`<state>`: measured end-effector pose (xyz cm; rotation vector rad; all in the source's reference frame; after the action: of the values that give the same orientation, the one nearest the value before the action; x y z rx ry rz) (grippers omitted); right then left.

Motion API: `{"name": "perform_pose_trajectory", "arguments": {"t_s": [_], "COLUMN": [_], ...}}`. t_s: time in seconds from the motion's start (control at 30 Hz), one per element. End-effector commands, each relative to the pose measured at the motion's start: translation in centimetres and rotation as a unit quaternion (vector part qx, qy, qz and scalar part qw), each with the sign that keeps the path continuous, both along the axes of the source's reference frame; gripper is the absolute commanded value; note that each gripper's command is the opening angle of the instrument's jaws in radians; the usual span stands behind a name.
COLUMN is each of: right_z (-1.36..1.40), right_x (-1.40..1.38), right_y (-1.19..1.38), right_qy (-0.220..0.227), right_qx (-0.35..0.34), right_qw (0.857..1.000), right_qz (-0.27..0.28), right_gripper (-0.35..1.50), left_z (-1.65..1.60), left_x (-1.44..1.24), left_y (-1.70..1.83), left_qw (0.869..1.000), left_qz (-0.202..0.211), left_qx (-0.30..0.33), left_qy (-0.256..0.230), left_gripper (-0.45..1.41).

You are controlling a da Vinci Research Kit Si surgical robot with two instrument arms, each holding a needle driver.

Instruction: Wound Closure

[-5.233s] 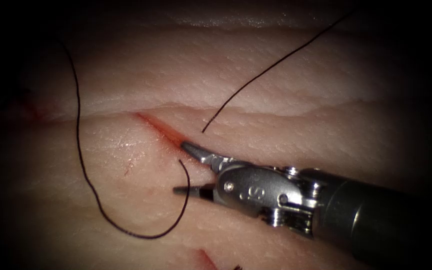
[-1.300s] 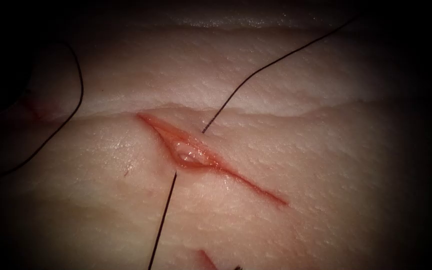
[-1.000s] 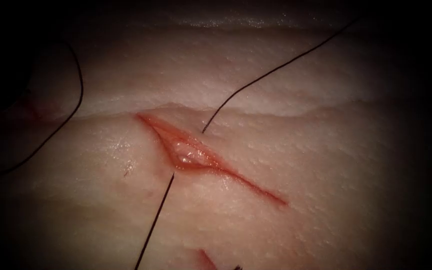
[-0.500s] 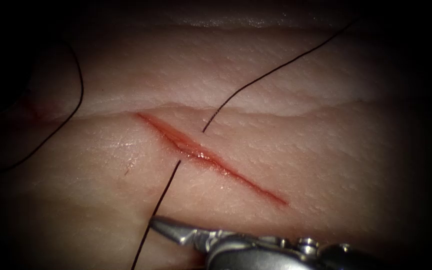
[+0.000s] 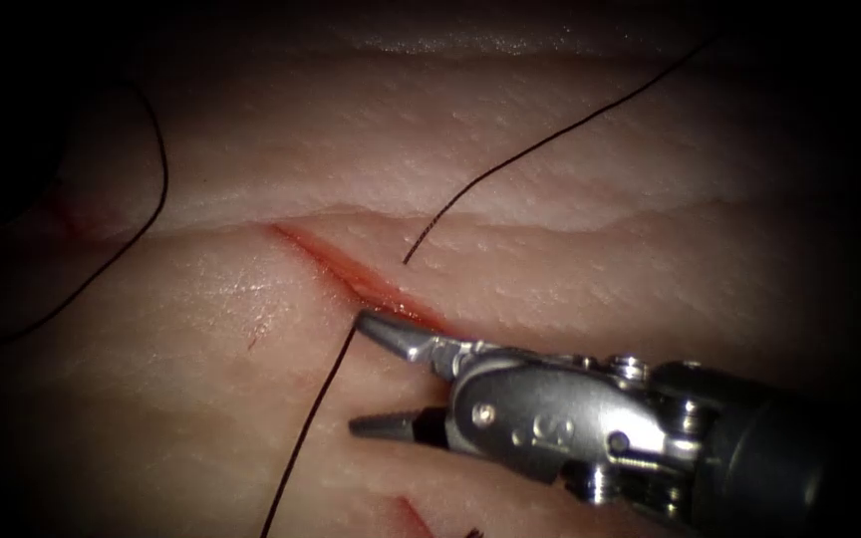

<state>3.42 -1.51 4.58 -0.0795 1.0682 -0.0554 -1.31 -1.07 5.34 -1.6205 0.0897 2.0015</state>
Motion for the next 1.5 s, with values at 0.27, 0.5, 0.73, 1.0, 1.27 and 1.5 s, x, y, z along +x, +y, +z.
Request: {"name": "perform_pose_trajectory", "arguments": {"t_s": [0.27, 0.5, 0.73, 1.0, 1.27, 1.5], "right_z": [0.52, 0.54, 0.33, -0.32, -0.84, -1.02], "right_x": [0.28, 0.27, 0.14, 0.25, 0.43, 0.60], "right_y": [0.01, -0.03, -0.18, -0.78, -1.24, -1.51], "right_qy": [-0.023, -0.021, -0.013, 0.012, 0.049, 0.066], "right_qx": [-0.017, -0.018, -0.012, 0.004, 0.034, 0.054], "right_qw": [1.000, 1.000, 1.000, 0.997, 0.990, 0.983], "right_qz": [0.001, -0.003, -0.024, -0.077, -0.127, -0.161], "right_gripper": [1.18, -0.35, -0.35, -0.35, -0.35, -0.35], "left_z": [0.07, 0.07, 0.07, 0.07, 0.07, 0.07], "left_x": [-0.05, -0.05, -0.05, -0.05, -0.05, -0.05], "left_y": [-0.01, -0.02, -0.02, -0.02, -0.02, -0.02], "left_qw": [1.000, 1.000, 1.000, 1.000, 1.000, 1.000], "left_qz": [0.000, 0.002, 0.002, 0.002, 0.001, 0.002], "left_qx": [0.000, 0.000, 0.000, 0.000, 0.000, -0.001], "left_qy": [-0.001, 0.000, 0.000, 0.000, 0.000, -0.001], "left_gripper": [-0.45, -0.45, -0.45, -0.45, -0.45, -0.45]}}
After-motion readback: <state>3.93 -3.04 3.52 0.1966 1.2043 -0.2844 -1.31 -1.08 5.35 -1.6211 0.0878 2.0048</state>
